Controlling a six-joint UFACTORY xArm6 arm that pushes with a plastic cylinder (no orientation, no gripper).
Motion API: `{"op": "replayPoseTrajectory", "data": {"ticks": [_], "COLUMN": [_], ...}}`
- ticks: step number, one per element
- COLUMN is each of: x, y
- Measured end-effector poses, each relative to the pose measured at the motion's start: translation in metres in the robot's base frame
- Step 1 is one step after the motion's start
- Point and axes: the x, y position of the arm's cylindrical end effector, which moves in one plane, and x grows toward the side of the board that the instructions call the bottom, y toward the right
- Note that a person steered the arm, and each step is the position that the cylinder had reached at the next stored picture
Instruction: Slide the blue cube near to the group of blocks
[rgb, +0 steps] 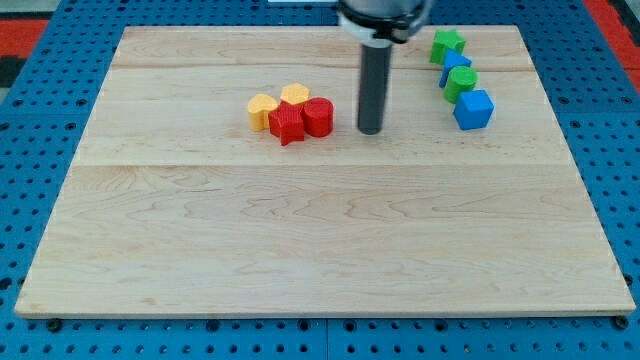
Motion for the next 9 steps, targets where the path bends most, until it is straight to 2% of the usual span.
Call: {"op": "replayPoseTrajectory", "data": {"ticks": [2, 4, 6, 9], "x": [0.022, -0.01, -0.01, -0.038], "y": [0.139, 0.152, 0.108, 0.134]}}
